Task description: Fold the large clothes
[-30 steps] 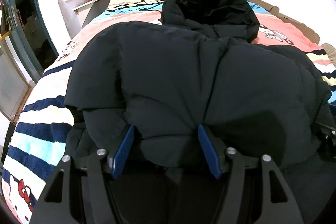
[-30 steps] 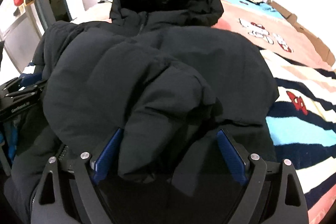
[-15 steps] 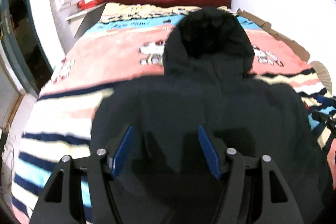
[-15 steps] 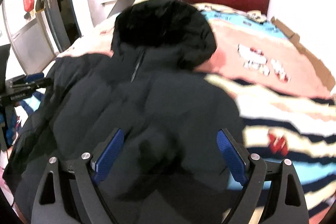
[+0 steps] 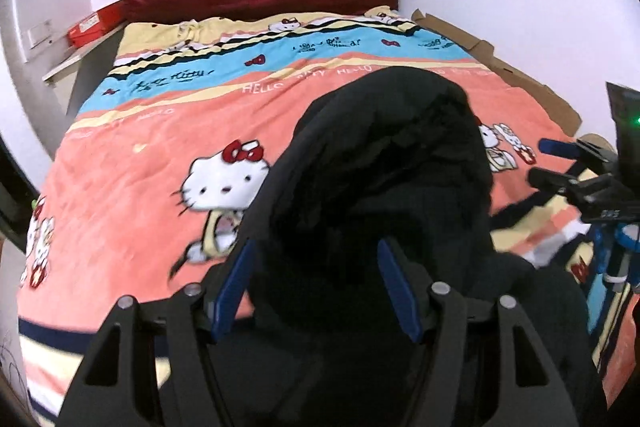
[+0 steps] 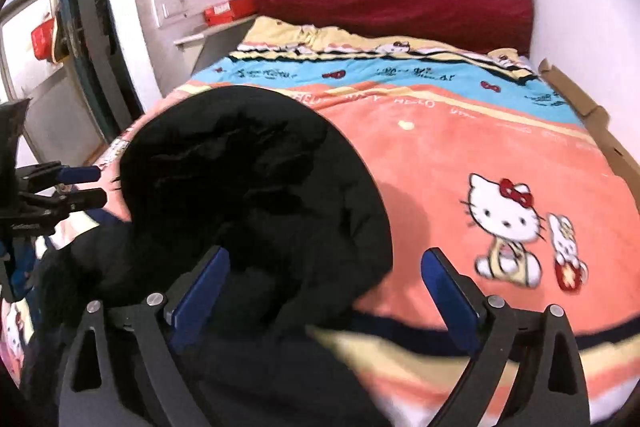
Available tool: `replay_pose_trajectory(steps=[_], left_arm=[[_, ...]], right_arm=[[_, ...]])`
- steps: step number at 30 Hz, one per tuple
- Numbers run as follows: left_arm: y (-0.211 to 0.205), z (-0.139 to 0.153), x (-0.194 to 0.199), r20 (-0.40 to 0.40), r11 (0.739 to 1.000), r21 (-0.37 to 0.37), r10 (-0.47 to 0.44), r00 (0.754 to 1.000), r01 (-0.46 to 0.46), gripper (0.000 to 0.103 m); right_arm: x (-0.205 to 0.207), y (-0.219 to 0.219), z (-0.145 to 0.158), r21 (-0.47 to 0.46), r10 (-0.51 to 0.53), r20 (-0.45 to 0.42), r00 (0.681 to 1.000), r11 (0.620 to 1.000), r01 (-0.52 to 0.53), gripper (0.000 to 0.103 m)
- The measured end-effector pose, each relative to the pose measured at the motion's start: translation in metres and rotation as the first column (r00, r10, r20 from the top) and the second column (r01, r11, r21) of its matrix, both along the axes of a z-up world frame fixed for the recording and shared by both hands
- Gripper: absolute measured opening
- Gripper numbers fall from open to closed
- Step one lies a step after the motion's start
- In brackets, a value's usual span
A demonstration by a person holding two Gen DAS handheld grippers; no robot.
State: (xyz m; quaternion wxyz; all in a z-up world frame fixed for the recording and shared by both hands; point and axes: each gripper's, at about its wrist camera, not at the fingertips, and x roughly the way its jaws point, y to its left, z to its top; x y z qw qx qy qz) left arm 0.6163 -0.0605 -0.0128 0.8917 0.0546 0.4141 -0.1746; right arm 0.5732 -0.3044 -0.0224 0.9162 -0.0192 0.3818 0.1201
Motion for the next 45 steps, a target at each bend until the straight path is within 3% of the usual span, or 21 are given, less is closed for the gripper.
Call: replay_pose_trajectory(steps=[7, 12, 14, 16, 17, 19, 24, 30, 38, 45], left_arm=[[-0.022, -0.026, 0.046, 0.023, 0.999, 0.044, -0.019, 1.0, 0.018, 0.062], [-0.022, -0.037, 0.057, 0.023, 1.0, 0.011, -0.008, 1.0, 0.007, 0.062], [-0.019, -0.042, 0.059, 0.011, 1.0, -0.011, -0.003, 1.0, 0.003, 0.061], [-0.016, -0.045, 0.059, 0.01, 1.0, -0.017, 0.0, 1.0, 0.0, 0.057], [-0.014, -0.046, 0.058, 0.009, 1.0, -0.015, 0.004, 1.0, -0.004, 0.051], [-0.007, -0.048, 0.059, -0.015, 0.999, -0.046, 0.021, 1.0, -0.022, 0.016], [0.009, -0.037, 0.039, -0.002, 0.995, -0.072, 0.066, 0.998, -0.066, 0.008], [0.032, -0.002, -0.024, 0.022, 0.988, -0.13, 0.084, 0.996, -0.08, 0.007], [0.087, 0.034, -0.18, 0.058, 0.978, -0.205, 0.058, 0.997, -0.045, 0.006], [0.106, 0.028, -0.293, 0.076, 0.979, -0.202, 0.0, 0.997, 0.015, 0.004]], right_arm=[[0.065, 0.009, -0.034, -0.033, -0.002, 0.02, 1.0, 0.999, 0.003, 0.097], [0.09, 0.024, -0.054, -0.055, 0.015, -0.001, 1.0, 0.998, -0.015, 0.095], [0.095, 0.029, -0.061, -0.049, 0.009, -0.026, 1.0, 0.999, -0.01, 0.077], [0.099, 0.032, -0.067, -0.05, -0.002, -0.047, 0.999, 0.999, -0.001, 0.037], [0.098, 0.031, -0.069, -0.039, -0.006, -0.055, 0.998, 0.999, 0.004, 0.028], [0.093, 0.027, -0.067, -0.002, -0.005, -0.054, 0.999, 1.0, 0.004, 0.016], [0.067, 0.03, -0.048, 0.045, 0.028, -0.033, 0.999, 0.999, -0.027, 0.011], [-0.007, 0.046, 0.003, 0.043, 0.108, 0.014, 0.994, 0.993, -0.108, 0.009], [-0.168, 0.069, 0.058, 0.053, 0.221, 0.098, 0.97, 0.973, -0.227, 0.009], [-0.29, 0.083, 0.058, 0.025, 0.294, 0.09, 0.951, 0.954, -0.298, 0.009]])
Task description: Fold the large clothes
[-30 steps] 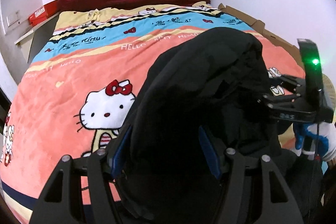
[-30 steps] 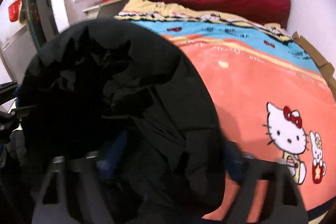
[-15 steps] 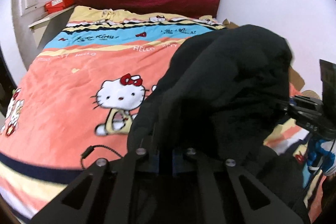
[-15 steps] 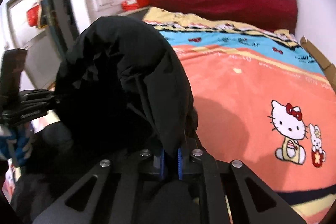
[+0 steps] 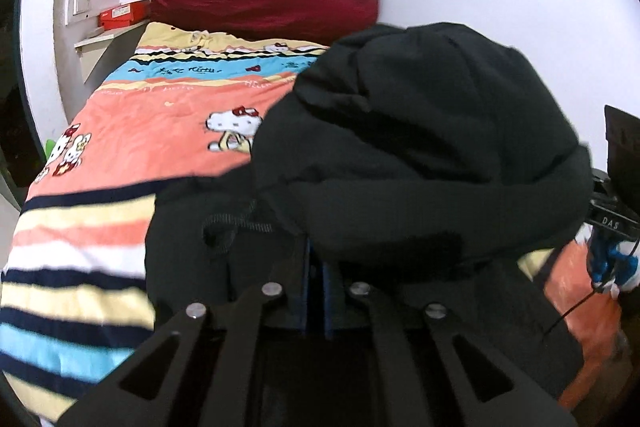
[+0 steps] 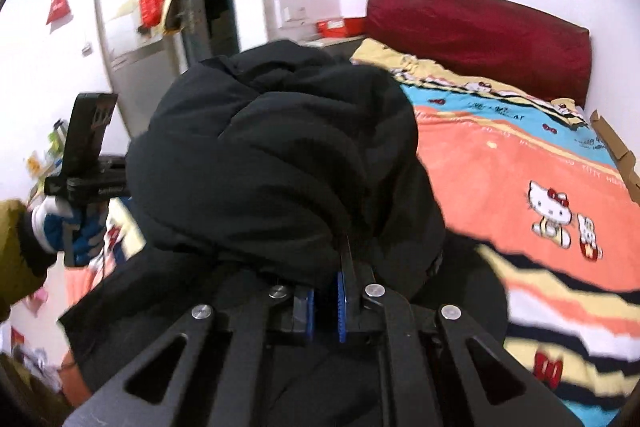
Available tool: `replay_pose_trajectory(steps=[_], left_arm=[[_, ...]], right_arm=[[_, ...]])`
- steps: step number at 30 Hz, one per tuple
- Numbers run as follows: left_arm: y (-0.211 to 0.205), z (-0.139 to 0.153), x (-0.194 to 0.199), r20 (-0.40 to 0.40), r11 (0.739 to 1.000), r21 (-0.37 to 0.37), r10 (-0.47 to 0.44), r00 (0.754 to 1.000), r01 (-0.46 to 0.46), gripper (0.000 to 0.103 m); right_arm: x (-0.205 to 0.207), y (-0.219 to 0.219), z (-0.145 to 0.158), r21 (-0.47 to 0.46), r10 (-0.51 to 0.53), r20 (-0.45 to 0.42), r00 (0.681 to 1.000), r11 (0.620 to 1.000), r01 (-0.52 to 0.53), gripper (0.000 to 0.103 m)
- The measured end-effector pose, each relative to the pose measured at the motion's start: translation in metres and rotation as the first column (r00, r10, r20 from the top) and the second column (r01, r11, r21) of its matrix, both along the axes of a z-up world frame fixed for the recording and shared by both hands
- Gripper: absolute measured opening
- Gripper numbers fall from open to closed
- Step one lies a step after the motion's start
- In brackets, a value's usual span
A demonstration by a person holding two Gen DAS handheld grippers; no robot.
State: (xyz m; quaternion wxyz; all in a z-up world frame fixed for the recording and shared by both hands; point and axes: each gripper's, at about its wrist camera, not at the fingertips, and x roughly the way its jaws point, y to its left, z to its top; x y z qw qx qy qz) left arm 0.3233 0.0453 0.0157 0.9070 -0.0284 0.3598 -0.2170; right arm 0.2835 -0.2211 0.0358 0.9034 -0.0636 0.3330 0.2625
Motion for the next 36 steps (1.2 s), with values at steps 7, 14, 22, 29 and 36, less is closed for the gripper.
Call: replay_pose_trajectory(steps=[7, 14, 22, 29, 36], left_arm=[[0.006, -0.04, -0.05, -0.056, 1.0, -0.005, -0.006, 0.998, 0.006, 0.003], [-0.005, -0.073, -0.032, -0.108, 1.0, -0.009, 0.008, 0.994, -0.01, 0.003], [-0.016, -0.08, -0.036, -0.129, 1.0, -0.002, 0.005, 0.992, -0.005, 0.003], [-0.002, -0.04, -0.022, -0.085, 0.988, -0.155, 0.014, 0.996, -0.027, 0.003], [-0.036, -0.071, 0.008, -0.176, 0.994, -0.108, -0.027, 0.984, 0.008, 0.004]], right_arm=[[-0.052, 0.001, -0.05, -0.079, -0.017, -0.066, 0.998, 0.997, 0.012, 0.009], [-0.038, 0.006, -0.1, -0.151, -0.039, -0.12, 0.992, 0.988, 0.02, 0.009], [-0.028, -0.001, -0.122, -0.135, -0.072, -0.152, 0.986, 0.989, 0.052, 0.009], [-0.033, -0.001, -0.116, -0.138, -0.078, -0.141, 0.987, 0.989, 0.059, 0.009], [-0.029, -0.004, -0.117, -0.104, -0.105, -0.155, 0.982, 0.99, 0.09, 0.012]])
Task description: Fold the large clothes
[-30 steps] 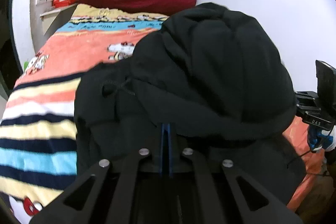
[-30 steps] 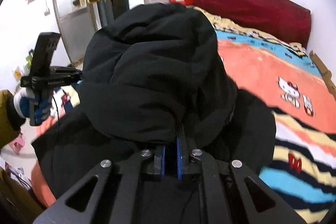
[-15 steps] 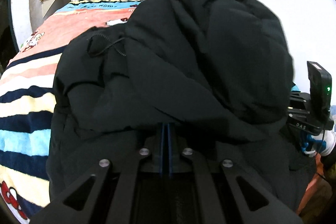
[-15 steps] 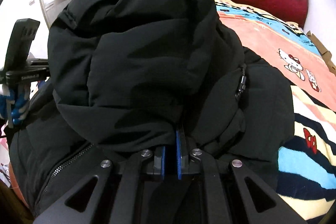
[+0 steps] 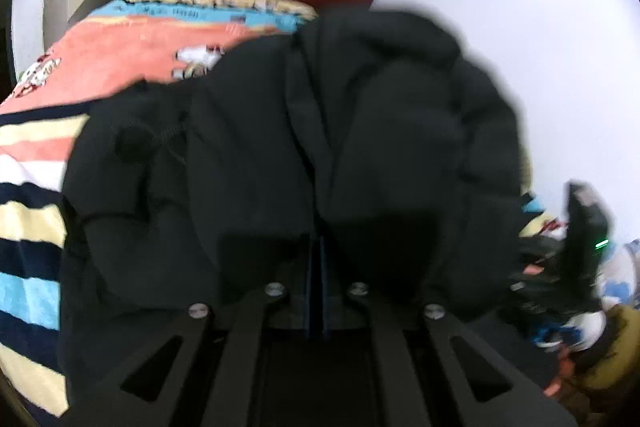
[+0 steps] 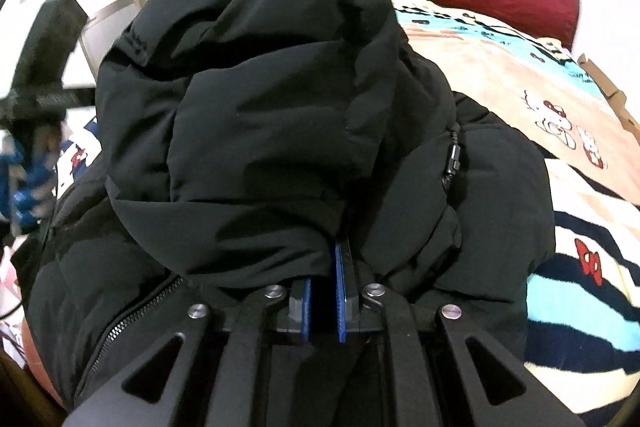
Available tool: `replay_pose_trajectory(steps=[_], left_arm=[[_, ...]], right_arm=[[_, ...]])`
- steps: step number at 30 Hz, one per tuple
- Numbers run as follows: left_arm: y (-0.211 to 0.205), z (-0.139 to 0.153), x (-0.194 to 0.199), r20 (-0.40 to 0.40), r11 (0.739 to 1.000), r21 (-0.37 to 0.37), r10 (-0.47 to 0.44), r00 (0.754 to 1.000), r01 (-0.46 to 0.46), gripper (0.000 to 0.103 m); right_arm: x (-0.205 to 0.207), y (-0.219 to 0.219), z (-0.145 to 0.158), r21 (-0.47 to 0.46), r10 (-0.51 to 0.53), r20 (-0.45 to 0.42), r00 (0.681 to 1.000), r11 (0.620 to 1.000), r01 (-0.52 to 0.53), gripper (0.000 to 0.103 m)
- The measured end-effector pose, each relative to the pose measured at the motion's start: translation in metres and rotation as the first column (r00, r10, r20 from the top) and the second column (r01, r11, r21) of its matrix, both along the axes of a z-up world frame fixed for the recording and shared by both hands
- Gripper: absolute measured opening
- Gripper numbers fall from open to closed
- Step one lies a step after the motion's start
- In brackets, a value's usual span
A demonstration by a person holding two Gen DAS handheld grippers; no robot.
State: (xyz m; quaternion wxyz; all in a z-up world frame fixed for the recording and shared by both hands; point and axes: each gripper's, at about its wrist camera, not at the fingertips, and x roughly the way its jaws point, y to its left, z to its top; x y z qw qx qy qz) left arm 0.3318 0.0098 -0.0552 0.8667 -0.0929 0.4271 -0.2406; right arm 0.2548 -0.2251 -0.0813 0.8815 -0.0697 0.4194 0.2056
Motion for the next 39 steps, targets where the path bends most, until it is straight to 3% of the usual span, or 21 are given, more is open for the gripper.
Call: replay_pose_trajectory(steps=[5, 9, 12, 17, 23, 27, 32, 36, 39], left_arm=[[-0.005, -0.023, 0.01, -0.056, 0.999, 0.043, 0.017, 0.998, -0.015, 0.004], [-0.002, -0.027, 0.012, -0.072, 0.998, 0.066, 0.029, 0.997, -0.024, 0.004], [-0.001, -0.023, 0.005, -0.065, 0.998, 0.064, 0.026, 0.998, -0.022, 0.004], [-0.001, -0.015, 0.005, -0.05, 0.998, 0.068, 0.012, 0.999, -0.008, 0.004], [0.006, -0.003, -0.003, -0.037, 0.998, 0.055, 0.001, 0.999, 0.001, 0.004], [0.018, 0.023, -0.008, 0.005, 1.0, 0.025, 0.004, 1.0, -0.004, 0.004], [0.03, 0.065, 0.022, 0.06, 0.999, -0.03, 0.039, 0.997, -0.037, 0.005], [0.018, 0.088, 0.054, 0.096, 0.999, -0.022, 0.042, 0.995, -0.04, 0.006], [0.003, 0.097, 0.078, 0.106, 0.999, -0.021, 0.035, 0.994, -0.033, 0.019]], right_arm=[[-0.005, -0.005, 0.005, 0.017, 0.003, -0.003, 1.0, 1.0, -0.003, 0.022], [-0.014, -0.014, 0.011, 0.027, -0.001, -0.017, 1.0, 1.0, 0.002, 0.045], [-0.022, -0.027, 0.025, 0.055, -0.012, -0.01, 1.0, 0.998, 0.013, 0.046], [-0.016, -0.022, 0.066, 0.058, 0.01, 0.078, 0.997, 0.998, -0.015, 0.046], [0.029, -0.006, 0.096, 0.073, 0.041, 0.139, 0.989, 0.996, -0.051, 0.046], [0.055, 0.005, 0.113, 0.079, 0.06, 0.175, 0.983, 0.994, -0.075, 0.046], [0.089, 0.013, 0.129, 0.1, 0.051, 0.207, 0.977, 0.992, -0.073, 0.048], [0.113, 0.017, 0.127, 0.105, 0.04, 0.207, 0.978, 0.992, -0.063, 0.052], [0.129, 0.024, 0.123, 0.108, 0.041, 0.197, 0.979, 0.992, -0.063, 0.052]])
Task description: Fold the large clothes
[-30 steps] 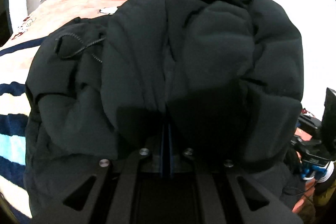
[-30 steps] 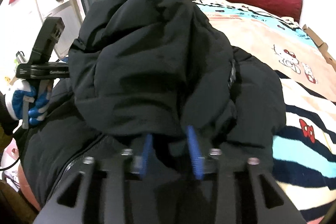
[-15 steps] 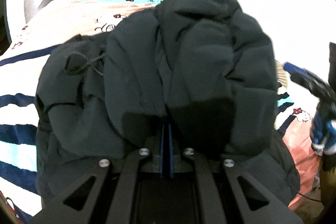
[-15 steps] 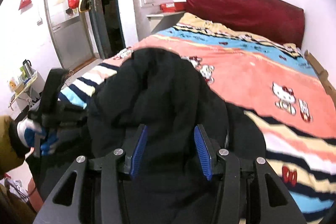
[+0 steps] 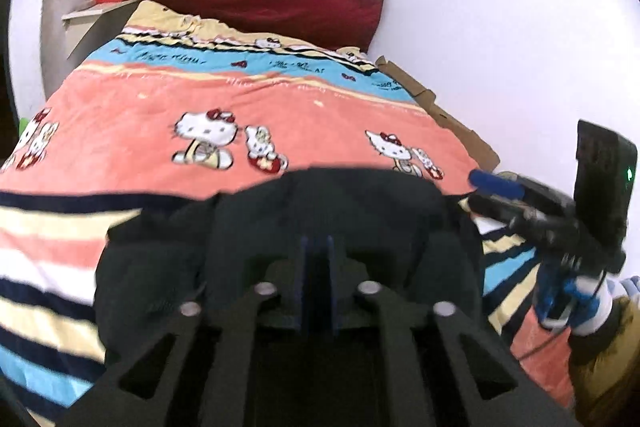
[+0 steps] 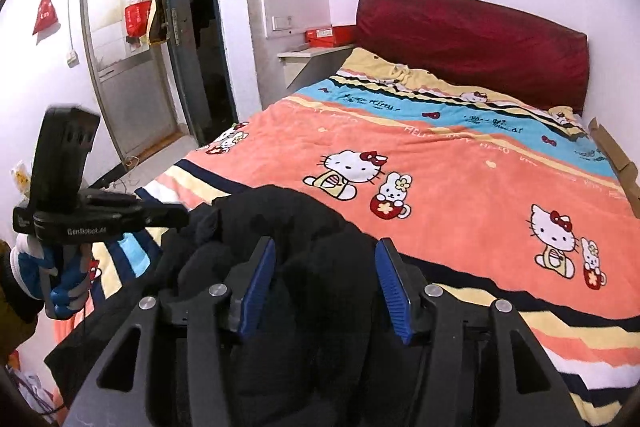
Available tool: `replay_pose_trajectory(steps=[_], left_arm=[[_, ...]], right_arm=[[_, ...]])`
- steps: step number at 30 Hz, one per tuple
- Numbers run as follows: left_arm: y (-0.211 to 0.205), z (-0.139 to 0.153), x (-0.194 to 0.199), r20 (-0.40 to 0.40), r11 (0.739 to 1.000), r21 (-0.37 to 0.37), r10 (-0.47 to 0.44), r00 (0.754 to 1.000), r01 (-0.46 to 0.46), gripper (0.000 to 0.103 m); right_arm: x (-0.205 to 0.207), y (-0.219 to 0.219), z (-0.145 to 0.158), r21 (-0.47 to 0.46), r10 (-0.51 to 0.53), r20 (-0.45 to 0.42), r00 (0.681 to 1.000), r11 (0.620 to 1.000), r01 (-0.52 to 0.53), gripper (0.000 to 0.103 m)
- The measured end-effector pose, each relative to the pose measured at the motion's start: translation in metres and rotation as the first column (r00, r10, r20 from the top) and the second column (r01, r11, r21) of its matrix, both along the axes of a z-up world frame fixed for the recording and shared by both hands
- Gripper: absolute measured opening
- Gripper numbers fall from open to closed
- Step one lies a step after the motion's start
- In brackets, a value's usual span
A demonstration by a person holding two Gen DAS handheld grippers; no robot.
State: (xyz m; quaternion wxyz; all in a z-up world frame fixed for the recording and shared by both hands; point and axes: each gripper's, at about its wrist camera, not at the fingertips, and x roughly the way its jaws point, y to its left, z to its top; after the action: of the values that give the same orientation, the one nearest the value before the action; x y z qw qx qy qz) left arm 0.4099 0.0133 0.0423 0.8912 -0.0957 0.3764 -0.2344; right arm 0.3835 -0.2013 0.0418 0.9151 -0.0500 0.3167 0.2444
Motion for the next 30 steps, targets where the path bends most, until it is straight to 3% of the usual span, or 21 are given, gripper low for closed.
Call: replay_pose_trajectory(steps=[1, 4, 9, 12, 15, 18, 23, 30], left_arm=[[-0.007, 0.001, 0.01, 0.0, 1.0, 0.0, -0.003, 1.0, 0.003, 0.025], [-0.024, -0.001, 0.029, -0.007, 1.0, 0.001, -0.007, 1.0, 0.007, 0.026], [-0.055, -0.025, 0.037, -0.045, 0.993, 0.093, -0.067, 0.997, 0.071, 0.026], [-0.074, -0.06, 0.023, -0.121, 0.971, 0.179, -0.137, 0.983, 0.157, 0.026], [-0.079, -0.083, 0.003, -0.134, 0.961, 0.212, -0.15, 0.98, 0.176, 0.026], [-0.077, -0.09, -0.023, -0.134, 0.958, 0.212, -0.168, 0.977, 0.194, 0.026], [-0.077, -0.101, -0.066, -0.104, 0.937, 0.279, -0.188, 0.977, 0.21, 0.026], [-0.078, -0.129, -0.056, -0.091, 0.946, 0.285, -0.135, 0.987, 0.156, 0.026]], right_arm=[[0.003, 0.002, -0.001, -0.004, -0.001, -0.002, 1.0, 1.0, 0.001, 0.052], [0.018, 0.009, -0.01, -0.011, -0.002, -0.023, 1.0, 1.0, 0.002, 0.052], [0.025, 0.014, -0.032, -0.043, 0.004, -0.075, 0.997, 0.999, -0.008, 0.051], [0.02, 0.014, -0.059, -0.098, 0.027, -0.14, 0.99, 0.994, -0.041, 0.048], [0.006, 0.01, -0.09, -0.1, 0.052, -0.229, 0.972, 0.992, -0.077, 0.048], [-0.02, 0.008, -0.107, -0.104, 0.077, -0.253, 0.964, 0.989, -0.106, 0.05], [-0.069, 0.01, -0.122, -0.13, 0.109, -0.277, 0.955, 0.98, -0.149, 0.051], [-0.061, 0.014, -0.145, -0.149, 0.06, -0.316, 0.947, 0.982, -0.112, 0.051]])
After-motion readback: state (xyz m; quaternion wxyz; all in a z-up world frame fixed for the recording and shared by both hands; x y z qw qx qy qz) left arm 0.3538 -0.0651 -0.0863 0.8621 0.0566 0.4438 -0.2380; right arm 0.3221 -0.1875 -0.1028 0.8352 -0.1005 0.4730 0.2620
